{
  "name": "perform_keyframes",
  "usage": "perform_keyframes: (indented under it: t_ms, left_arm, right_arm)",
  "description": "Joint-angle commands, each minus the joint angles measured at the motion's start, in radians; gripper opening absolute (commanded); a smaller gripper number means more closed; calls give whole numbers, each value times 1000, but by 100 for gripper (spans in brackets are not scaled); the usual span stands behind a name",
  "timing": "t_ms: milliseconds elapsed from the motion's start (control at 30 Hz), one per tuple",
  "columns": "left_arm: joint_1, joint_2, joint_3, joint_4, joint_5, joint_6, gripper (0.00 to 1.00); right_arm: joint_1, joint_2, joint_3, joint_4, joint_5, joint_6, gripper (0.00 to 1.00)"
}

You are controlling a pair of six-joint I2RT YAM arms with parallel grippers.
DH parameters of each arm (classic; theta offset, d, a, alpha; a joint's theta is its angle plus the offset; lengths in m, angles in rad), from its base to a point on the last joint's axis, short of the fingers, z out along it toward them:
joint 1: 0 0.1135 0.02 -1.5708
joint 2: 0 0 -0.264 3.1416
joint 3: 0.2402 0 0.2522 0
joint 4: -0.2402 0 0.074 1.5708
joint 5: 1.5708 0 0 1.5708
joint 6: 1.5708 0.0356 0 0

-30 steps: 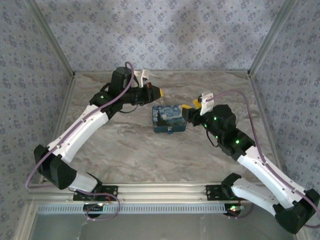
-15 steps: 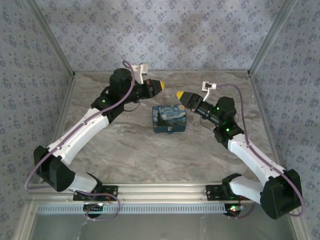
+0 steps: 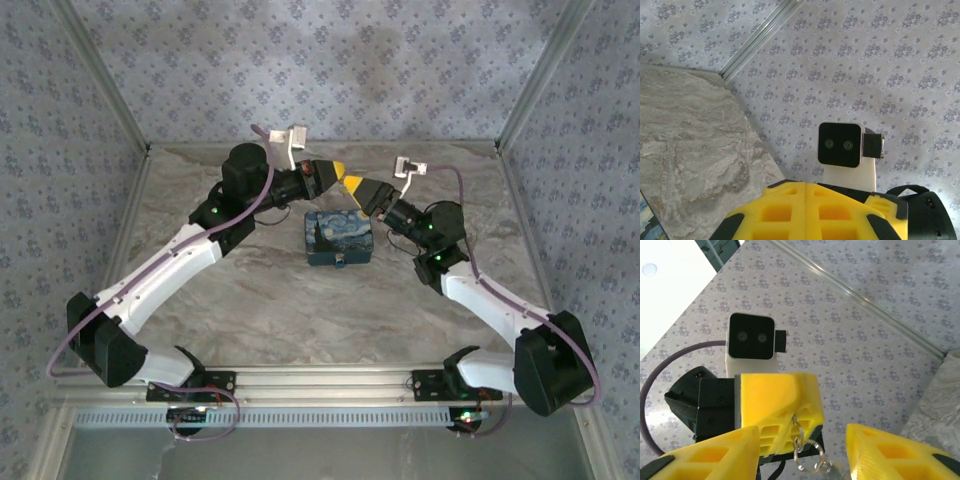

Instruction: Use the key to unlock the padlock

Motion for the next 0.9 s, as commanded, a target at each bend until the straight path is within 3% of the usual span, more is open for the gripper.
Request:
perform_keyframes:
  t_ms: [0,633,700,800,867]
  left_arm:
    - [-9,-36,-3,60,16,-9,0]
    - [-20,-24,-12,101,20,-27,0]
    - [-21,-23,-15,106,20,-28,0]
    - [-21,-25,-16,106,17,-26,0]
    - [-21,-23,-17,108,15,-26,0]
  right_arm:
    - [10,5,20,65,-14,0,48]
    - [7,20,18,90,-18,-9,4]
    - [6,22,21,79,-20,-11,6]
    - [2,17,18,70,-14,-3,35]
    - [-1,11,17,73,-10,-6,38]
